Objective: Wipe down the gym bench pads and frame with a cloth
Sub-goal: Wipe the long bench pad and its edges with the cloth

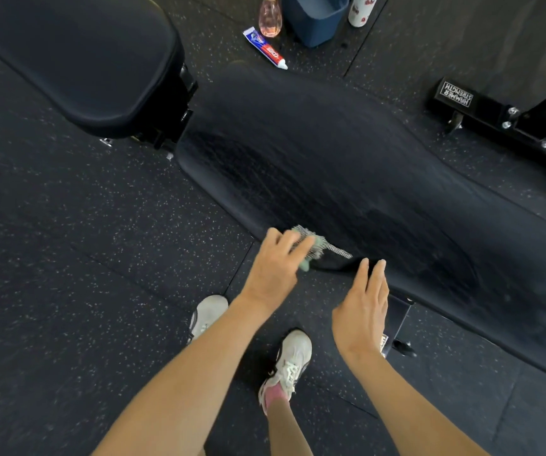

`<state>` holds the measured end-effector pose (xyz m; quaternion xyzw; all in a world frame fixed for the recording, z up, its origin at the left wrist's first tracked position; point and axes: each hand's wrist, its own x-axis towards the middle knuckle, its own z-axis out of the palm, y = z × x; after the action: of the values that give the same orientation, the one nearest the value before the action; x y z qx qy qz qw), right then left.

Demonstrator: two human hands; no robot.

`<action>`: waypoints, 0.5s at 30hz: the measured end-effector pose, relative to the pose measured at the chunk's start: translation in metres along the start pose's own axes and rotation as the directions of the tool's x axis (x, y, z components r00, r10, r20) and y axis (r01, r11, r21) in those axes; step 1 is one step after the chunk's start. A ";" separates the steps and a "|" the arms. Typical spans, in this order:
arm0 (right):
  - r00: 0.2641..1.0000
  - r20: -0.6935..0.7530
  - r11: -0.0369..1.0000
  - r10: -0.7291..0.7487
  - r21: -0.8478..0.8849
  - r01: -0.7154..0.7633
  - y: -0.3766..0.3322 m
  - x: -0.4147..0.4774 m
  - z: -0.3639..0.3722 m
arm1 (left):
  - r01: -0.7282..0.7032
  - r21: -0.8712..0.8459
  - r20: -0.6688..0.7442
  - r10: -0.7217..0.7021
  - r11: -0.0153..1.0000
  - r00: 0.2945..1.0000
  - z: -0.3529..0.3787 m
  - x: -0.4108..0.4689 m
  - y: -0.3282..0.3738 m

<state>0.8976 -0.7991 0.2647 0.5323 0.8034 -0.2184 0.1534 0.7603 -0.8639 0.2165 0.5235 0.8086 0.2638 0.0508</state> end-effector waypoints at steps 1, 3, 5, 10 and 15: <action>1.000 0.002 1.000 -0.002 0.000 0.002 -0.006 0.000 0.002 | 0.027 0.009 -0.020 -0.027 1.000 0.999 -0.007 0.003 -0.015; 1.000 -0.006 1.000 -0.007 0.012 0.007 -0.018 0.001 0.006 | 0.099 0.013 -0.062 -0.098 0.995 0.993 -0.023 0.012 -0.045; 1.000 -0.029 0.999 -0.010 0.035 0.011 -0.029 0.002 0.008 | 0.189 -0.011 -0.112 -0.189 0.982 0.976 -0.039 0.024 -0.076; 0.995 -0.078 0.996 0.066 0.070 -0.061 -0.056 0.002 0.017 | 0.503 0.003 -0.223 -0.489 0.864 0.843 -0.085 0.059 -0.162; 0.966 -0.093 0.960 0.242 0.167 -0.225 -0.090 -0.008 0.033 | 0.583 -0.074 -0.186 -0.585 0.809 0.789 -0.096 0.057 -0.168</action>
<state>0.8177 -0.8531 0.2567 0.6453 0.7227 -0.2304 0.0908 0.5626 -0.9030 0.2287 0.2187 0.9298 0.2915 0.0516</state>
